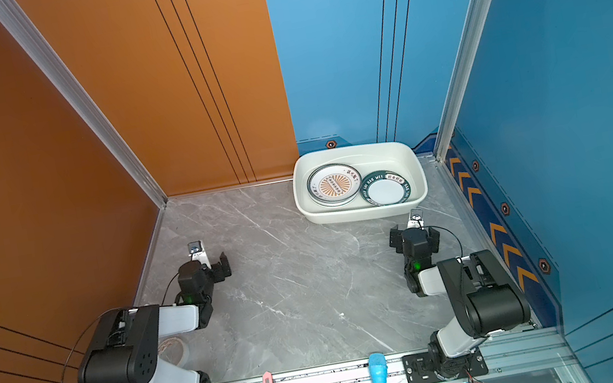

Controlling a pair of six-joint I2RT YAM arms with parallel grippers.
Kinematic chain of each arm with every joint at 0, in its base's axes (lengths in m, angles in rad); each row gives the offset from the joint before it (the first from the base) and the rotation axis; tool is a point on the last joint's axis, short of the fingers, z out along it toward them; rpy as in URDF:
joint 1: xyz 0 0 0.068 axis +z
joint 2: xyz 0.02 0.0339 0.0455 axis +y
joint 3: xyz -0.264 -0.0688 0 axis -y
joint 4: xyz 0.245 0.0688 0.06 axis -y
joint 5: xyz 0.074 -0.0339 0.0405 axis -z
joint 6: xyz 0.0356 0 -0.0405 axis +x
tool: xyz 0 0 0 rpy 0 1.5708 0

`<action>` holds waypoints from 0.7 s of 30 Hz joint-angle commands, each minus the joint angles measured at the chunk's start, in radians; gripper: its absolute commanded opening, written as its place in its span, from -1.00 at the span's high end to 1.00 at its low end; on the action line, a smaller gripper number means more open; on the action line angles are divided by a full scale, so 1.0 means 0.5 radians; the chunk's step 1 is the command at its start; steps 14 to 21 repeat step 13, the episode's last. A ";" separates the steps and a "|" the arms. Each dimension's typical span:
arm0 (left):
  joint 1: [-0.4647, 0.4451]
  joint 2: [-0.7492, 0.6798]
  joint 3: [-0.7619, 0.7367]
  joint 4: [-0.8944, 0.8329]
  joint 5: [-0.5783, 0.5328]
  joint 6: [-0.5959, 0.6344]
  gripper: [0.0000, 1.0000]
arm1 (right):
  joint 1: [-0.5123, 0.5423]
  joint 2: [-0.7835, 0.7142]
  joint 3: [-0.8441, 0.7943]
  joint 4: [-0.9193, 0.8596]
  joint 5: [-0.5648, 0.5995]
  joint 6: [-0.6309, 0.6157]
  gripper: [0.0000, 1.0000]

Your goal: Place the plates into the plastic bin on the countertop

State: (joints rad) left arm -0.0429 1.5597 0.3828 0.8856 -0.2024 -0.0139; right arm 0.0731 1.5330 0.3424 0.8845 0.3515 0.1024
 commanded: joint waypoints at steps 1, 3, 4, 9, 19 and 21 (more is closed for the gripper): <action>-0.025 -0.011 -0.005 0.044 -0.003 0.049 -0.96 | -0.003 0.010 0.029 0.088 0.015 -0.033 -0.99; -0.023 -0.003 0.001 0.040 0.000 0.049 -0.96 | -0.005 -0.009 0.036 0.033 0.010 -0.026 -0.99; -0.012 0.010 0.011 0.038 0.024 0.046 -0.96 | -0.004 0.001 0.031 0.063 0.019 -0.032 -0.99; 0.011 0.008 0.021 0.017 0.070 0.037 -0.96 | -0.002 -0.004 0.032 0.045 0.015 -0.031 -0.99; 0.011 -0.007 0.006 0.022 0.077 0.037 -0.96 | -0.002 -0.006 0.031 0.052 0.016 -0.030 -0.99; 0.011 -0.007 0.006 0.022 0.077 0.037 -0.96 | -0.002 -0.006 0.031 0.052 0.016 -0.030 -0.99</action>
